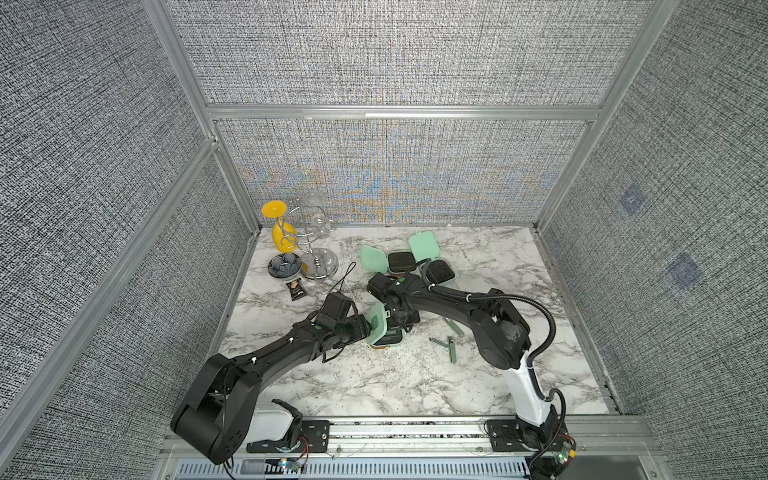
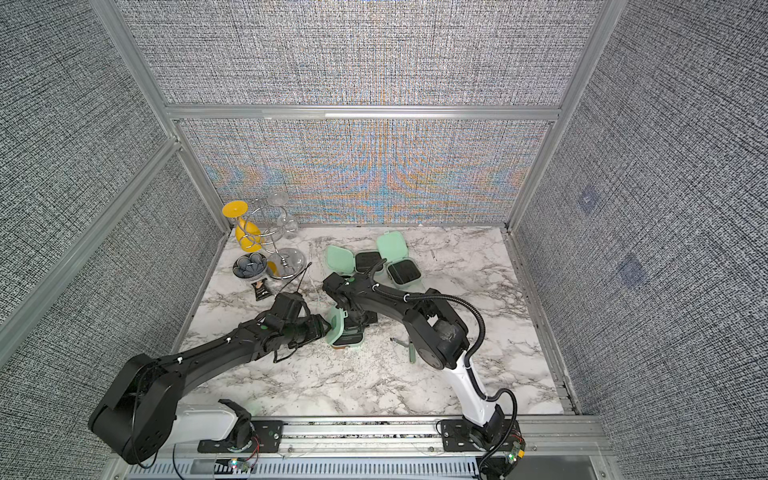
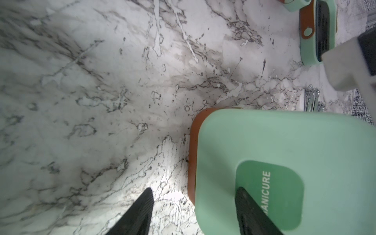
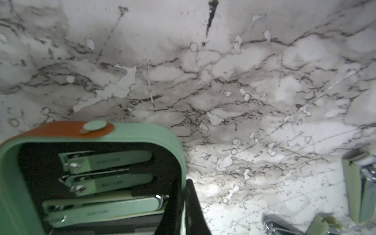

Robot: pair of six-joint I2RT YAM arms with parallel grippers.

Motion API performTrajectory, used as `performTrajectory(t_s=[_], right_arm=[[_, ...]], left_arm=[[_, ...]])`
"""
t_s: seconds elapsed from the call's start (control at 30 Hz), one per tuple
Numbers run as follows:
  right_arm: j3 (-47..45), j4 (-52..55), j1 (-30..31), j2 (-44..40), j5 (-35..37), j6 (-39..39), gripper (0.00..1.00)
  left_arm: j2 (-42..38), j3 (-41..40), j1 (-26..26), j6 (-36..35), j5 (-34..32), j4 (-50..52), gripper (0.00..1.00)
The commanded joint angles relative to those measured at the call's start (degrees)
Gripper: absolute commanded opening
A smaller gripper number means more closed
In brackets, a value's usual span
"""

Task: Organize nail clipper sets
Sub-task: Close the storage box at the center of the board.

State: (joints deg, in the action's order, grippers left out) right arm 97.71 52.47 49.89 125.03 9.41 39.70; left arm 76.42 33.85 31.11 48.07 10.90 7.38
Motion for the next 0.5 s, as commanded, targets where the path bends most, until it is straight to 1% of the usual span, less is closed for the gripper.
performTrajectory(t_s=[0.0, 0.27, 0.47], right_arm=[[-1.00, -0.01, -0.22, -0.70, -0.58, 0.22, 0.20], [-2.35, -0.96, -1.02, -3.14, -0.53, -0.24, 0.37], [-2.85, -1.21, -1.28, -4.48, -0.54, -0.32, 0.45]], left_arm=[[0.61, 0.30, 0.26, 0.09, -0.06, -0.92, 0.65], [-2.59, 0.34, 0.26, -1.05, -3.20, 3.58, 0.65], [-4.51, 1.00, 0.26, -1.84, -4.36, 5.80, 0.65]])
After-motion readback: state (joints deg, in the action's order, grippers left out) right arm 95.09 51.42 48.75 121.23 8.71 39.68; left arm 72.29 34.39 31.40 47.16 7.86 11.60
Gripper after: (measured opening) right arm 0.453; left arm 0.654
